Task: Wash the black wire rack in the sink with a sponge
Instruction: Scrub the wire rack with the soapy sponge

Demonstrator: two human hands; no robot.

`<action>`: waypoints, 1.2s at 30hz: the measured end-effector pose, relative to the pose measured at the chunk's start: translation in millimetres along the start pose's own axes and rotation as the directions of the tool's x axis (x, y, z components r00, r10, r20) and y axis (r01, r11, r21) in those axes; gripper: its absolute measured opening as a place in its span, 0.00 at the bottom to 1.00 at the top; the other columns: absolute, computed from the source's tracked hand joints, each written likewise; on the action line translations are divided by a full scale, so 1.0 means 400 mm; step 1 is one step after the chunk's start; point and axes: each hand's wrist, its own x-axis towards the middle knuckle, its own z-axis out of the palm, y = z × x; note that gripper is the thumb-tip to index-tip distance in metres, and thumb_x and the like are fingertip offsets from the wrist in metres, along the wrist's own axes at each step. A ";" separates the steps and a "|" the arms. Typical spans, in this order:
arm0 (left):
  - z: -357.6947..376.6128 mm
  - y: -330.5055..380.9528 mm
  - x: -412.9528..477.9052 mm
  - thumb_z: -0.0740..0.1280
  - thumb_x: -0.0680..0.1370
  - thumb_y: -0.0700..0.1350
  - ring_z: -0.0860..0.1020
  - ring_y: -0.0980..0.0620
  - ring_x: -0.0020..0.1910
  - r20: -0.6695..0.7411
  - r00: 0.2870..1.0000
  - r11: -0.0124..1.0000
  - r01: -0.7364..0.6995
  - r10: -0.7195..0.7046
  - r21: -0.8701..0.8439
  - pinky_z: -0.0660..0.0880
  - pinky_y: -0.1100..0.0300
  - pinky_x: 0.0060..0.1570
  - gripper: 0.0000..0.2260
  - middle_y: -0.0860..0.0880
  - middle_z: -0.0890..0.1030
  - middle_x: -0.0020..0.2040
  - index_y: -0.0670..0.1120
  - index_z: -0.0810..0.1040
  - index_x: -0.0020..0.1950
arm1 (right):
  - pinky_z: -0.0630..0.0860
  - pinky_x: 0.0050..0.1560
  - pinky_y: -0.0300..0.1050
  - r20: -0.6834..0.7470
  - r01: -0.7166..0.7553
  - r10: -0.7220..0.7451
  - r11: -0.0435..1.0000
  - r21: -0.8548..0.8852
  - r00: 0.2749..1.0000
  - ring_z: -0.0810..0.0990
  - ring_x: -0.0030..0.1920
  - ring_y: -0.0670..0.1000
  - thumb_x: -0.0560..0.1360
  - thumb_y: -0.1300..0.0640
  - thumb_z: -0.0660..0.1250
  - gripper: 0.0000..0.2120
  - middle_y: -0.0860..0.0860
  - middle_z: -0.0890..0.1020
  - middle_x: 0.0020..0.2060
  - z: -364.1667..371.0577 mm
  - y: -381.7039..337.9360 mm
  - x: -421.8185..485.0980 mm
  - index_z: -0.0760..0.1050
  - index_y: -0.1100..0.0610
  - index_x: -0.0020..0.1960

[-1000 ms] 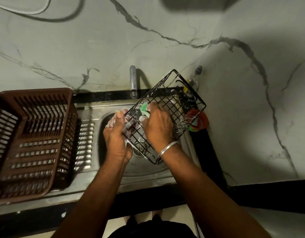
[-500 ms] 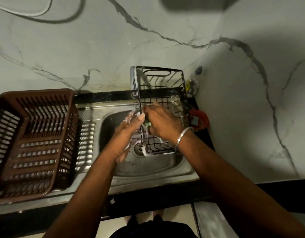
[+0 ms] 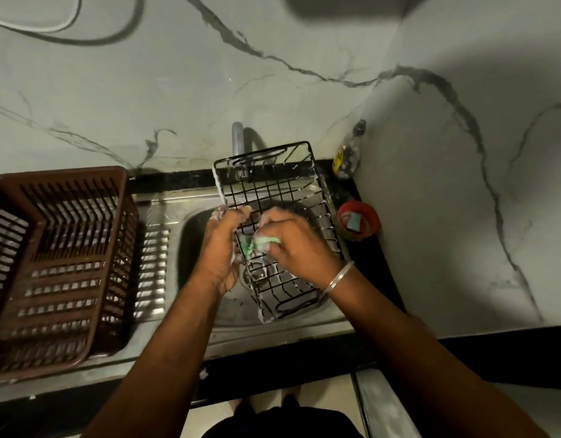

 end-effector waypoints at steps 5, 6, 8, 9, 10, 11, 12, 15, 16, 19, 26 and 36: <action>0.018 -0.001 -0.016 0.78 0.68 0.62 0.82 0.36 0.61 -0.012 0.999 0.998 0.040 -0.041 -0.049 0.75 0.46 0.49 0.37 0.39 0.83 0.66 0.39 0.78 0.68 | 0.73 0.45 0.37 -0.438 -0.379 0.346 0.925 0.014 0.830 0.78 0.51 0.49 0.79 0.56 0.72 0.09 0.50 0.80 0.54 0.004 -0.048 0.013 0.83 0.54 0.58; 0.024 -0.004 -0.021 0.77 0.69 0.61 0.82 0.39 0.58 -0.004 0.999 0.998 0.034 -0.034 -0.057 0.76 0.48 0.48 0.36 0.39 0.84 0.64 0.38 0.78 0.68 | 0.75 0.47 0.37 -0.378 -0.329 0.303 0.944 -0.003 0.875 0.78 0.52 0.49 0.78 0.58 0.72 0.10 0.51 0.80 0.55 0.012 -0.066 0.014 0.82 0.54 0.59; 0.032 -0.008 -0.027 0.75 0.72 0.59 0.81 0.43 0.53 0.007 0.999 0.997 0.038 -0.037 -0.069 0.77 0.50 0.49 0.32 0.40 0.83 0.58 0.39 0.79 0.67 | 0.76 0.50 0.34 -0.210 -0.146 0.142 0.989 -0.006 0.967 0.78 0.52 0.47 0.76 0.64 0.74 0.13 0.51 0.82 0.54 0.024 -0.087 0.010 0.83 0.56 0.59; 0.033 -0.008 -0.027 0.74 0.73 0.58 0.82 0.44 0.51 0.010 0.999 0.996 0.045 -0.044 -0.074 0.78 0.51 0.48 0.30 0.41 0.83 0.57 0.40 0.79 0.67 | 0.74 0.49 0.31 -0.170 -0.104 0.100 0.994 -0.015 0.980 0.78 0.51 0.47 0.75 0.66 0.74 0.13 0.51 0.82 0.53 0.020 -0.088 0.008 0.83 0.57 0.58; 0.033 -0.009 -0.026 0.75 0.73 0.58 0.82 0.45 0.50 0.011 0.999 0.996 0.047 -0.047 -0.076 0.77 0.51 0.47 0.28 0.41 0.83 0.56 0.41 0.80 0.66 | 0.71 0.47 0.28 -0.174 -0.117 0.109 0.993 -0.032 0.979 0.79 0.50 0.47 0.75 0.66 0.75 0.12 0.51 0.82 0.53 0.014 -0.087 0.007 0.84 0.57 0.57; 0.034 -0.007 -0.029 0.75 0.72 0.58 0.82 0.46 0.49 0.015 0.999 0.996 0.053 -0.052 -0.077 0.77 0.52 0.46 0.27 0.42 0.84 0.55 0.43 0.81 0.65 | 0.70 0.46 0.28 -0.199 -0.147 0.133 0.987 -0.060 0.971 0.79 0.50 0.47 0.75 0.65 0.75 0.11 0.51 0.82 0.53 0.009 -0.086 0.006 0.84 0.56 0.56; 0.033 -0.006 -0.030 0.74 0.72 0.58 0.83 0.47 0.48 0.015 0.998 0.995 0.058 -0.057 -0.076 0.76 0.52 0.47 0.26 0.44 0.85 0.53 0.45 0.82 0.64 | 0.73 0.47 0.31 -0.210 -0.149 0.129 0.986 -0.081 0.969 0.79 0.51 0.48 0.75 0.65 0.74 0.10 0.51 0.82 0.52 0.008 -0.087 0.007 0.84 0.56 0.55; 0.030 -0.008 -0.033 0.73 0.75 0.58 0.84 0.47 0.51 0.026 0.998 0.996 0.062 -0.060 -0.070 0.80 0.48 0.51 0.19 0.44 0.86 0.53 0.46 0.82 0.59 | 0.82 0.52 0.43 -0.162 -0.062 0.049 0.995 -0.077 0.986 0.81 0.52 0.51 0.76 0.66 0.74 0.08 0.52 0.83 0.52 0.010 -0.089 0.011 0.84 0.58 0.54; 0.031 -0.006 -0.035 0.73 0.76 0.58 0.84 0.46 0.52 0.034 0.997 0.995 0.070 -0.067 -0.075 0.80 0.46 0.53 0.20 0.42 0.86 0.55 0.45 0.83 0.60 | 0.82 0.53 0.42 -0.214 -0.097 0.083 0.994 -0.056 0.973 0.81 0.52 0.51 0.76 0.64 0.74 0.08 0.52 0.83 0.53 0.007 -0.079 0.017 0.84 0.57 0.55; 0.037 0.002 -0.037 0.74 0.75 0.58 0.83 0.43 0.56 0.031 0.998 0.995 0.051 -0.048 -0.083 0.80 0.43 0.54 0.30 0.38 0.85 0.62 0.39 0.79 0.69 | 0.83 0.52 0.41 -0.366 -0.215 0.196 0.977 -0.011 0.910 0.81 0.53 0.49 0.77 0.61 0.73 0.09 0.52 0.83 0.55 0.005 -0.063 0.041 0.84 0.57 0.57; 0.045 -0.005 -0.041 0.74 0.74 0.57 0.83 0.47 0.57 0.056 0.998 0.996 0.043 -0.039 -0.082 0.79 0.44 0.56 0.21 0.46 0.86 0.56 0.46 0.82 0.61 | 0.82 0.46 0.40 -0.406 -0.173 0.160 0.985 0.006 0.899 0.80 0.46 0.47 0.77 0.62 0.74 0.03 0.51 0.83 0.47 0.030 -0.092 0.070 0.84 0.59 0.50; 0.044 -0.014 -0.057 0.71 0.75 0.54 0.85 0.47 0.54 0.073 0.995 0.987 0.078 -0.068 -0.142 0.85 0.48 0.46 0.27 0.45 0.86 0.58 0.42 0.78 0.70 | 0.74 0.45 0.32 -0.436 -0.168 0.184 0.983 0.076 0.881 0.79 0.47 0.48 0.73 0.66 0.76 0.07 0.50 0.81 0.47 0.014 -0.077 0.124 0.85 0.59 0.49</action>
